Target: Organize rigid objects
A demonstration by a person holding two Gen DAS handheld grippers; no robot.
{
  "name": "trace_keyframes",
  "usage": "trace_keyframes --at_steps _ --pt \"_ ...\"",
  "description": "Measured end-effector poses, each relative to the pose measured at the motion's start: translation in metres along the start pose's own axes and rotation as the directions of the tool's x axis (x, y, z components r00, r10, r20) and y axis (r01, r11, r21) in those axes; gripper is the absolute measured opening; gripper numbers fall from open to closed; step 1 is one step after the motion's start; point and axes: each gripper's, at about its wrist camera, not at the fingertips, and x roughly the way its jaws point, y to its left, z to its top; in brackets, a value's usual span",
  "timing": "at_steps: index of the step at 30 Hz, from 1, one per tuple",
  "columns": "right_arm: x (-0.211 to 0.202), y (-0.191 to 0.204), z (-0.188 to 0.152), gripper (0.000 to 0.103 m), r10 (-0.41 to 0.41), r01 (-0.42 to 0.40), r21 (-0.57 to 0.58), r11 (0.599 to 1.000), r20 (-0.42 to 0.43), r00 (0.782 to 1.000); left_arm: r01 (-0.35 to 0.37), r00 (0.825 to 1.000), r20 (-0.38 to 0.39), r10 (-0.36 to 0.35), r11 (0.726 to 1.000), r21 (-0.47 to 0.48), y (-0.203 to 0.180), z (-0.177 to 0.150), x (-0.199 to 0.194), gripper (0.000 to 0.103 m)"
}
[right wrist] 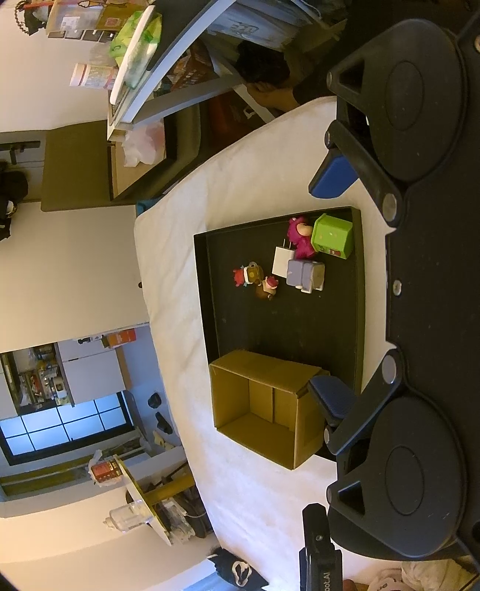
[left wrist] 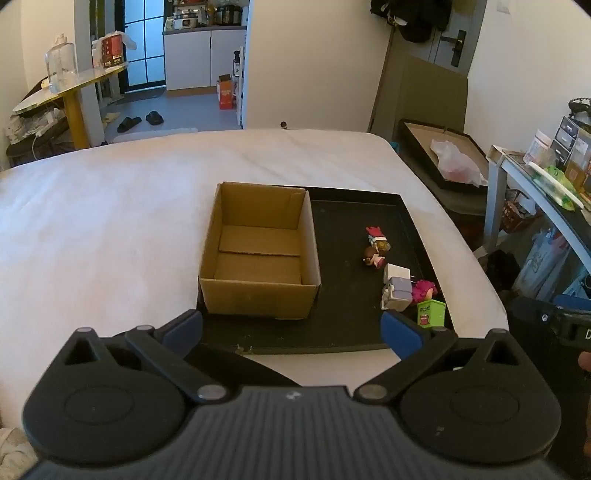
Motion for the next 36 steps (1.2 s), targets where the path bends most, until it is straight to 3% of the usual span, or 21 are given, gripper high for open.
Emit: trace_keyframes --at_steps 36 --pt "0.002 0.001 0.001 0.103 -0.027 0.027 -0.017 0.999 -0.001 1.0 0.004 1.0 0.006 -0.004 1.0 0.0 0.005 -0.001 -0.001 0.102"
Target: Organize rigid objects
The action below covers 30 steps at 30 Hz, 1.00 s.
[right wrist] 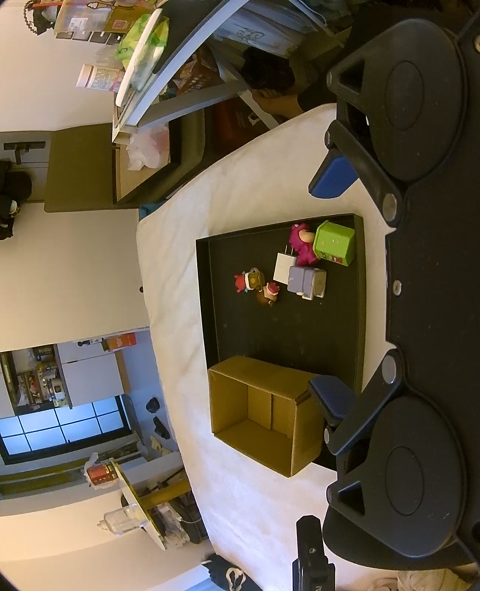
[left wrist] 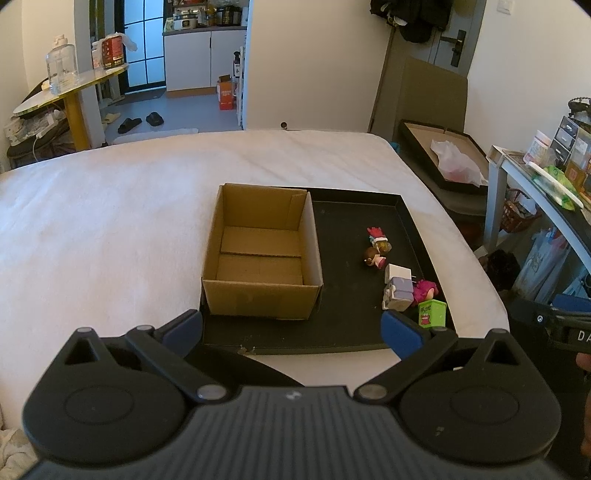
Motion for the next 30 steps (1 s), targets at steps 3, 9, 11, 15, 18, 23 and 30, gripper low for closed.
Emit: trace_keyframes --at_steps 3,9,11,15,18,23,30 --pt "0.001 0.0 0.0 0.103 -0.002 0.002 -0.002 1.0 -0.002 1.0 0.003 1.0 -0.011 -0.003 1.0 -0.006 0.0 -0.001 0.002 0.102" --pt "0.001 0.003 -0.002 0.103 -0.006 0.006 -0.004 1.0 -0.005 1.0 0.003 1.0 -0.026 -0.003 1.0 -0.007 0.001 -0.002 0.004 0.102" --pt "0.002 0.002 -0.002 0.103 -0.007 0.007 -0.001 1.0 -0.008 1.0 0.001 0.999 -0.04 -0.001 1.0 -0.008 0.0 -0.001 0.004 0.102" --pt "0.005 0.001 -0.003 0.103 -0.007 0.007 0.002 1.0 -0.014 1.0 0.005 0.998 -0.064 -0.006 1.0 -0.008 0.001 0.0 0.008 0.102" --pt "0.008 0.002 -0.004 0.103 -0.009 0.009 -0.005 1.0 -0.019 1.0 0.0 1.0 -0.02 0.0 1.0 -0.004 0.002 0.0 0.012 0.102" --pt "0.019 -0.003 -0.004 0.103 -0.011 0.011 0.009 1.0 -0.036 0.999 -0.012 1.0 -0.018 0.011 1.0 -0.014 0.007 0.001 0.02 0.102" --pt "0.035 -0.008 -0.005 0.103 -0.03 0.031 0.021 0.999 -0.043 0.999 -0.033 0.999 -0.032 0.032 0.999 -0.025 0.016 0.008 0.039 0.102"
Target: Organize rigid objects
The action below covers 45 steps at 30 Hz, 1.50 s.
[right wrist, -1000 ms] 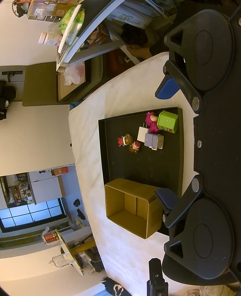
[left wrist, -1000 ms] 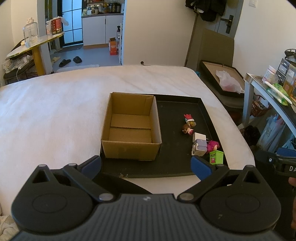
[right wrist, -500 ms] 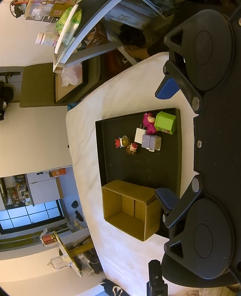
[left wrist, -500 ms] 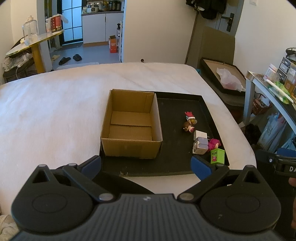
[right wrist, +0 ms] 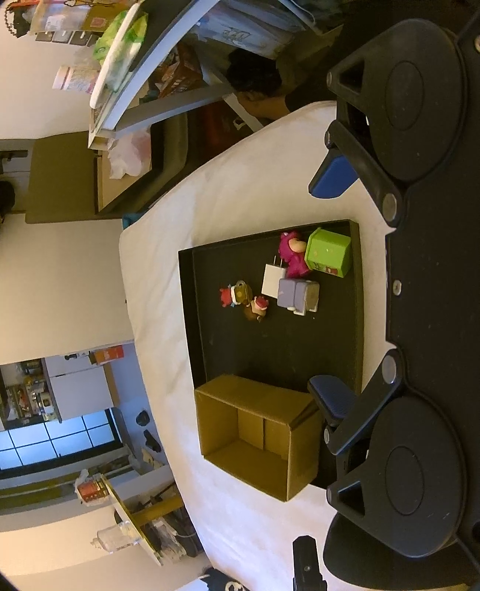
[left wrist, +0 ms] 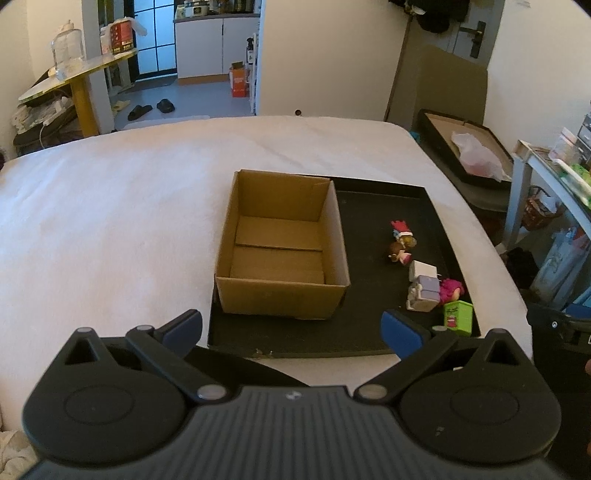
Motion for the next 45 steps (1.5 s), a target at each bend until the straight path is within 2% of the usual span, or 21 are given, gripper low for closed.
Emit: trace_keyframes --at_steps 8,13,18,22,26,33,36,45 --pt "0.023 -0.012 0.005 0.102 0.007 -0.006 0.039 0.999 -0.021 1.0 -0.047 0.998 -0.036 0.048 0.999 0.019 0.006 0.01 0.021 0.102" --pt "0.04 -0.017 0.008 0.096 0.032 -0.029 0.071 0.997 -0.039 0.999 -0.059 0.997 -0.041 0.06 0.998 0.012 0.011 0.014 0.033 0.102" --pt "0.06 -0.022 0.006 0.082 0.044 -0.036 0.101 0.994 -0.081 0.996 -0.088 0.994 -0.066 0.089 0.996 0.017 0.016 0.021 0.048 0.101" --pt "0.076 -0.024 0.004 0.08 0.041 -0.028 0.112 0.993 -0.115 0.992 -0.093 0.992 -0.088 0.093 0.996 0.008 0.02 0.026 0.061 0.101" --pt "0.093 -0.029 0.003 0.072 0.039 -0.018 0.132 0.991 -0.155 0.987 -0.094 0.989 -0.117 0.094 0.996 0.003 0.022 0.029 0.074 0.101" --pt "0.118 -0.036 0.0 0.072 0.014 0.016 0.148 0.989 -0.202 0.979 -0.101 0.984 -0.149 0.1 0.995 -0.003 0.027 0.03 0.094 0.101" --pt "0.13 -0.037 -0.002 0.068 0.01 0.024 0.148 0.989 -0.228 0.974 -0.117 0.981 -0.161 0.111 0.993 -0.026 0.035 0.03 0.104 0.1" --pt "0.156 -0.039 -0.013 0.068 0.006 0.043 0.167 0.985 -0.285 0.959 -0.177 0.973 -0.163 0.16 0.98 -0.092 0.059 0.034 0.127 0.1"
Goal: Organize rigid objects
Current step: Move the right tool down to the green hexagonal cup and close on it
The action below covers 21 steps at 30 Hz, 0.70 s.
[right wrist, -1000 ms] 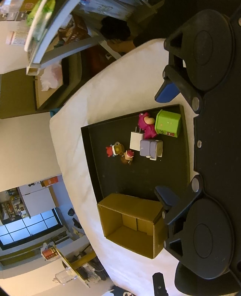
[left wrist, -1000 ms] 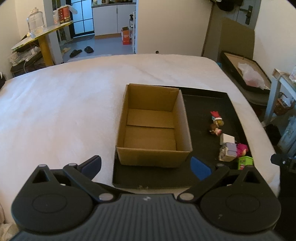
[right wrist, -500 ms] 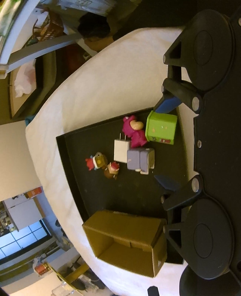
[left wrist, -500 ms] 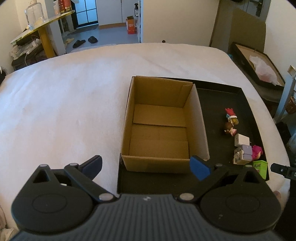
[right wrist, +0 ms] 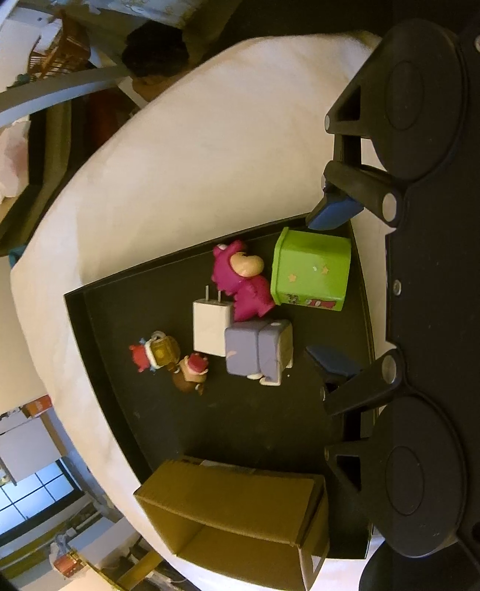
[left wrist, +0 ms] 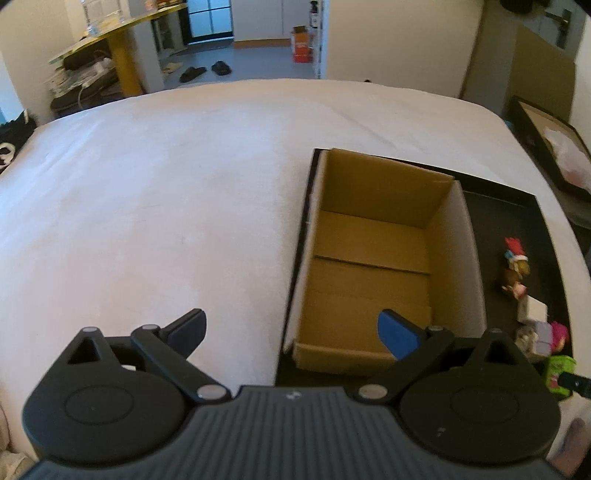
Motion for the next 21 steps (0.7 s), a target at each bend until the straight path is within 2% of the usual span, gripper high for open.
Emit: trace_keyframes --at_steps 9,13,17,19,21 --pt "0.023 -0.001 -0.004 0.064 -0.002 0.003 0.011 1.0 -0.04 0.999 -0.032 0.999 -0.025 0.032 0.999 -0.025 0.0 0.002 0.027 0.092" --pt "0.033 -0.004 -0.004 0.061 0.012 -0.01 0.03 1.0 -0.06 0.998 -0.048 0.999 -0.02 0.047 0.998 -0.037 -0.001 0.006 0.031 0.083" --pt "0.043 -0.009 -0.007 0.053 0.03 -0.026 0.05 0.998 -0.079 0.996 -0.05 0.999 -0.02 0.049 0.997 -0.056 0.002 0.01 0.036 0.073" --pt "0.045 -0.011 -0.007 0.052 0.039 -0.035 0.061 0.998 -0.075 0.996 -0.053 0.998 -0.033 0.051 0.997 -0.06 0.002 0.009 0.039 0.072" --pt "0.045 -0.012 -0.006 0.052 0.05 -0.046 0.063 0.997 -0.063 0.997 -0.048 0.998 -0.039 0.046 0.997 -0.064 0.004 0.009 0.042 0.065"
